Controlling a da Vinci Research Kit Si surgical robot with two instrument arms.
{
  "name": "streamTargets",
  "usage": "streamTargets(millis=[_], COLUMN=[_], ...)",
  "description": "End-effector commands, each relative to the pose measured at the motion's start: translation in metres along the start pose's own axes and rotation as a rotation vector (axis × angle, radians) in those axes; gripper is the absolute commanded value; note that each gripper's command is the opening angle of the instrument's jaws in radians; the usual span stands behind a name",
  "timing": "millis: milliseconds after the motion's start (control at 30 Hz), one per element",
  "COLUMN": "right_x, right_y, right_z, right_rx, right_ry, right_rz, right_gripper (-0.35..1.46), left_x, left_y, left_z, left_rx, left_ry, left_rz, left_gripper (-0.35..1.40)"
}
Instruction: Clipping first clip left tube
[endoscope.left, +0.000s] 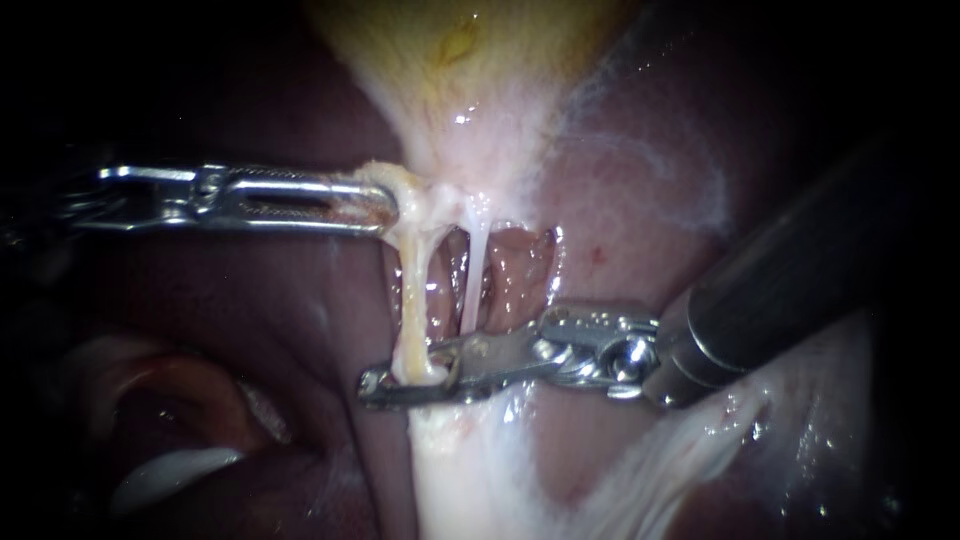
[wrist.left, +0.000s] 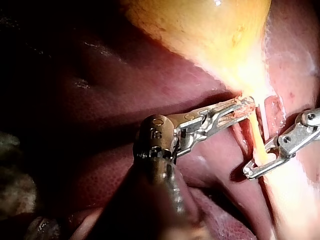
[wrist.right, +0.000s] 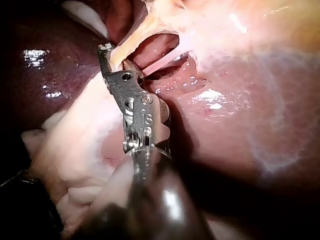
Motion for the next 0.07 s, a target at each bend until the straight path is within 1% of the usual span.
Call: streamTargets(millis=[33, 67], right_x=[0.0000, 0.0000], right_y=[0.0000, 0.0000], right_z=[0.0000, 0.0000], right_rx=[0.000, 0.000], right_ry=[0.000, 0.000], right_rz=[0.000, 0.000], right_gripper=[-0.35, -0.35], left_x=[0.0000, 0.0000], left_y=[0.0000, 0.0000], left_z=[0.0000, 0.0000], left_rx=[0.001, 0.001], left_ry=[-0.001, -0.001], left_rz=[0.000, 0.000], left_gripper=[-0.35, -0.35])
